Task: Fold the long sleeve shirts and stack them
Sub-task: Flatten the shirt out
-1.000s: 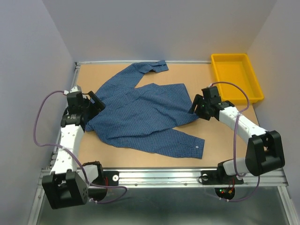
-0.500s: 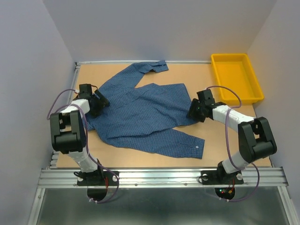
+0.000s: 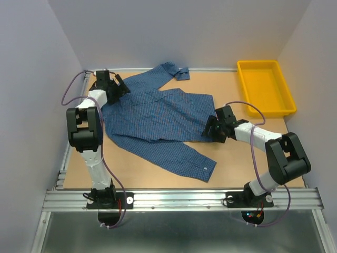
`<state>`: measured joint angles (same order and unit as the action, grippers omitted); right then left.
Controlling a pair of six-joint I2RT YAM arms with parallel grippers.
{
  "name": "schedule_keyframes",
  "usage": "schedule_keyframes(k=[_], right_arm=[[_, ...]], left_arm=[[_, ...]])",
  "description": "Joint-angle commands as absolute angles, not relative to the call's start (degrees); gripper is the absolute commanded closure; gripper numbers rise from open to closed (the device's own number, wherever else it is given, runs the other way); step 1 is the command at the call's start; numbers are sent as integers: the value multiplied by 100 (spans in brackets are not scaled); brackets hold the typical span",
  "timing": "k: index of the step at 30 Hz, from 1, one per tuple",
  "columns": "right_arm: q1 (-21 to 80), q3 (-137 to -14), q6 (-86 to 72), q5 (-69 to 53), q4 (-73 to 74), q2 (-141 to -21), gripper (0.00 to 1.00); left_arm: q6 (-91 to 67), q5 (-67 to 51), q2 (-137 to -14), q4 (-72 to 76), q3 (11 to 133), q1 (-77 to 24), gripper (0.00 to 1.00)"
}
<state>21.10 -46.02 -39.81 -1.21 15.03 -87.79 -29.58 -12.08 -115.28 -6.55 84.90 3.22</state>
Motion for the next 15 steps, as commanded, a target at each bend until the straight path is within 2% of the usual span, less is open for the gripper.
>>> schedule_keyframes(k=[1, 3, 7, 12, 15], right_arm=[[2180, -5027, -4008, -36, 1547, -8386, 27], [2180, -5071, -3964, 130, 1660, -8113, 23], [2171, -4993, -3946, 193, 1828, -7832, 17], [2171, -4685, -4060, 158, 1837, -7524, 17], [2171, -4588, -4043, 158, 1837, -7497, 18]], left_arm=[[-2882, -986, -10295, -869, 8150, 141, 4], [-3101, -443, -9384, -993, 7266, 193, 2], [-3269, -150, -8003, -1168, 5742, 508, 2], [-3278, 202, -6709, -1485, 4345, 931, 8], [-3366, 176, -6504, -1442, 3939, 1107, 13]])
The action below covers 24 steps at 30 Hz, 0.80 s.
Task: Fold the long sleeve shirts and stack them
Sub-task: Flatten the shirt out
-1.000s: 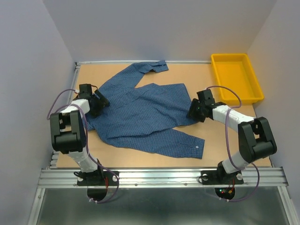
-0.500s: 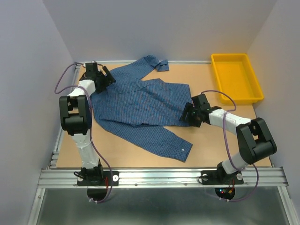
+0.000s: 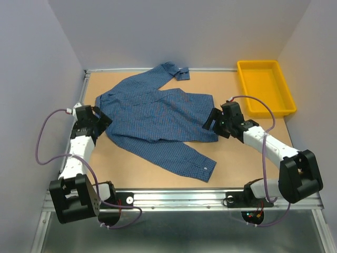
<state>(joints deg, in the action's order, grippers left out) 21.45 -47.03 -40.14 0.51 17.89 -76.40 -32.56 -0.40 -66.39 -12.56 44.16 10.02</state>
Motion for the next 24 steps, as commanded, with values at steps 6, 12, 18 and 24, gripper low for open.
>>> schedule_keyframes(k=[6, 12, 18, 24], right_arm=[[2171, -4553, -4017, 88, 1793, -7602, 22], [2171, -4413, -4157, 263, 1653, -7638, 25], [2162, -4176, -4385, 597, 1582, -7717, 25], [2162, -3938, -4614, 949, 1468, -7901, 27]], left_arm=[[-3498, -245, -7056, -1038, 3700, 1151, 21], [-3402, -308, -7391, -853, 3604, 1151, 26], [-3287, -475, -7532, -765, 3498, 1151, 35], [-3191, -492, -7506, -782, 3498, 1151, 52]])
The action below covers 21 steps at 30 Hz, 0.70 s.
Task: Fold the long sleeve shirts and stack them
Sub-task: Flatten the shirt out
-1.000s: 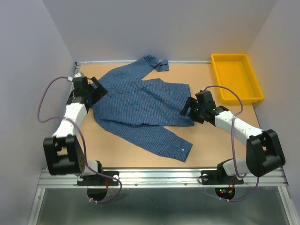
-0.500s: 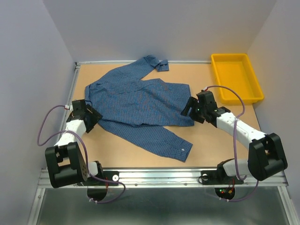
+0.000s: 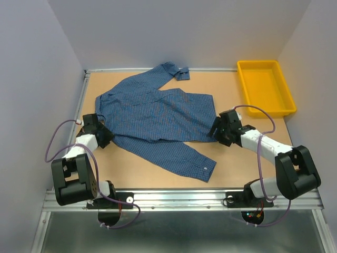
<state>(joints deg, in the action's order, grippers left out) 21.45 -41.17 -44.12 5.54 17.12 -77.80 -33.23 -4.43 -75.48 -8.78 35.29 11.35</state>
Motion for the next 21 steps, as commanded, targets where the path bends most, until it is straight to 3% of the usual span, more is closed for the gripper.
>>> schedule_keyframes(k=[1, 7, 10, 11, 15, 21], right_arm=[[2162, -3929, -4649, 1071, 1468, -7919, 27], [2127, -3735, -4667, 1406, 1354, -7875, 33], [2118, -3718, -4676, 1301, 1196, -8050, 38], [2118, -3674, -4684, 1266, 1074, -8086, 39], [2118, -3630, -4693, 1169, 809, -8183, 50], [2118, -3735, -4483, 1064, 650, -8279, 72]], left_arm=[[-3190, -501, -7506, -791, 3507, 1151, 53], [-3129, -519, -7541, -756, 3507, 1160, 64], [-3041, -553, -7593, -765, 3533, 1151, 76], [-2998, -562, -7594, -817, 3551, 1151, 87], [-2874, -519, -7515, -1080, 3726, 1151, 100], [-2628, -246, -7164, -1713, 4271, 1160, 100]])
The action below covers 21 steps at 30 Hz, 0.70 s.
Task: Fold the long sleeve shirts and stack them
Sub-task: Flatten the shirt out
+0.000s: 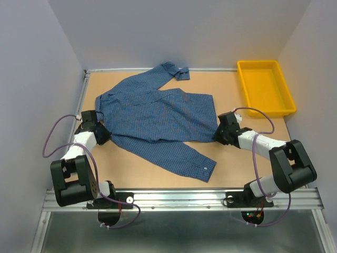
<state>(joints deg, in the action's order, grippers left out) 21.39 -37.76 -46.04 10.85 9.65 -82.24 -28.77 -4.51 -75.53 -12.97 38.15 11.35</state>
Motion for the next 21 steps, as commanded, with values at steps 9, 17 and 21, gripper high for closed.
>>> schedule_keyframes(k=[9, 17, 21], right_arm=[[2101, -3911, -4263, 1239, 1333, -7367, 99], [2065, -4148, -4131, 1240, 1617, -7189, 99], [2065, -4105, -4166, 1108, 1617, -7242, 100]], left_arm=[[-2391, 360, -6742, -2891, 5396, 1160, 100], [-2873, -474, -6907, -1707, 4299, 1151, 43], [-3032, -642, -7390, -1100, 4052, 1160, 26]])
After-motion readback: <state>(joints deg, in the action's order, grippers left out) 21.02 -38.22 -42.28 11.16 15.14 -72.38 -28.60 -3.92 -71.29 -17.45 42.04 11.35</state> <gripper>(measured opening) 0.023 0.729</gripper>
